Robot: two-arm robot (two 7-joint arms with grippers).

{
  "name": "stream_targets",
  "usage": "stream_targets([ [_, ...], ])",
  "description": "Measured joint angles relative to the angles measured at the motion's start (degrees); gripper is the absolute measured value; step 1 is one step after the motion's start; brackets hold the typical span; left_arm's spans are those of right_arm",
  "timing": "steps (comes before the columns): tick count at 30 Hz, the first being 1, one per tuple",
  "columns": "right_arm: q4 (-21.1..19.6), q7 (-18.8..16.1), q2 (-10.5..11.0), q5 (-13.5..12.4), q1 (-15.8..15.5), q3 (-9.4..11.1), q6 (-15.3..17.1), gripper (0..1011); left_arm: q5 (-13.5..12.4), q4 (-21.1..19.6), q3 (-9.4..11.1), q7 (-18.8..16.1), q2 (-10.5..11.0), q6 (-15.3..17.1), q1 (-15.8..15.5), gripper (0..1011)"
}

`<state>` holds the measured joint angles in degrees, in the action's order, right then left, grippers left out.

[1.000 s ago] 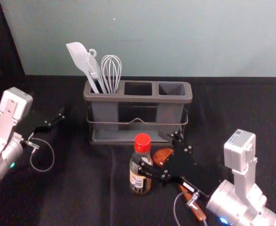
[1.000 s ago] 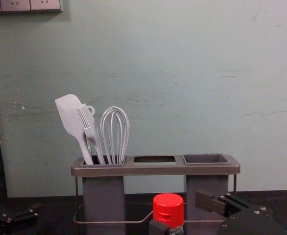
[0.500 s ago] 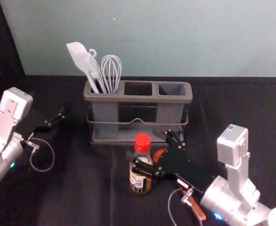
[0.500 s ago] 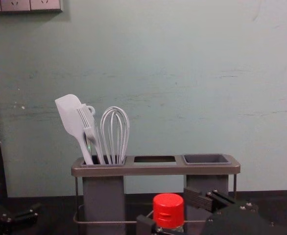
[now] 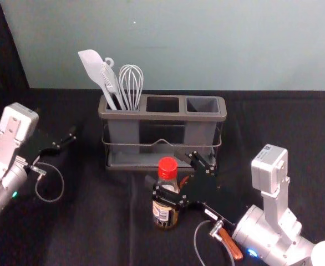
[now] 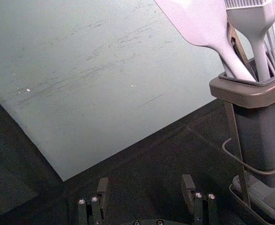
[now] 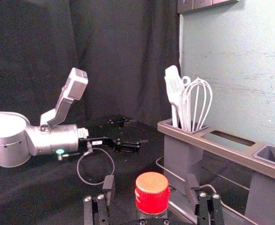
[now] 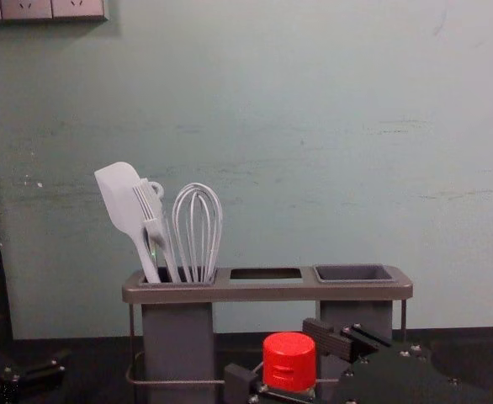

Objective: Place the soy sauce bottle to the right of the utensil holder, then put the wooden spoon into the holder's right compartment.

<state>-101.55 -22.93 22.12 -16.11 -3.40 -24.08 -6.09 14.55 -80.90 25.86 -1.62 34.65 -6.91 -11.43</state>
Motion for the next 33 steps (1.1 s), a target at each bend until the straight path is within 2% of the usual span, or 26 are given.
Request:
stream_targets([
  [4, -0.09, 0.02, -0.14, 0.29, -0.18, 0.20, 0.01, 873, 0.00, 0.00, 0.00, 0.00, 0.00, 0.00, 0.00, 1000],
  [5, -0.22, 0.04, -0.18, 0.34, -0.32, 0.29, 0.04, 873, 0.00, 0.00, 0.00, 0.00, 0.00, 0.00, 0.00, 1000],
  [18, -0.40, 0.19, -0.38, 1.10, -0.68, 0.64, 0.06, 488, 0.00, 0.00, 0.00, 0.00, 0.00, 0.00, 0.00, 1000],
  [19, -0.34, 0.18, -0.41, 1.16, -0.68, 0.63, 0.02, 426, 0.00, 0.00, 0.00, 0.00, 0.00, 0.00, 0.00, 1000],
  [22, -0.31, 0.16, -0.46, 1.29, -0.67, 0.62, -0.06, 386, 0.00, 0.00, 0.00, 0.00, 0.00, 0.00, 0.00, 1000],
  [27, -0.68, 0.17, -0.45, 1.43, -0.86, 0.89, -0.59, 385, 0.00, 0.00, 0.00, 0.00, 0.00, 0.00, 0.00, 1000],
  [33, -2.81, 0.18, 0.12, 0.42, -1.64, 2.56, -1.41, 385, 0.00, 0.00, 0.00, 0.00, 0.00, 0.00, 0.00, 1000],
])
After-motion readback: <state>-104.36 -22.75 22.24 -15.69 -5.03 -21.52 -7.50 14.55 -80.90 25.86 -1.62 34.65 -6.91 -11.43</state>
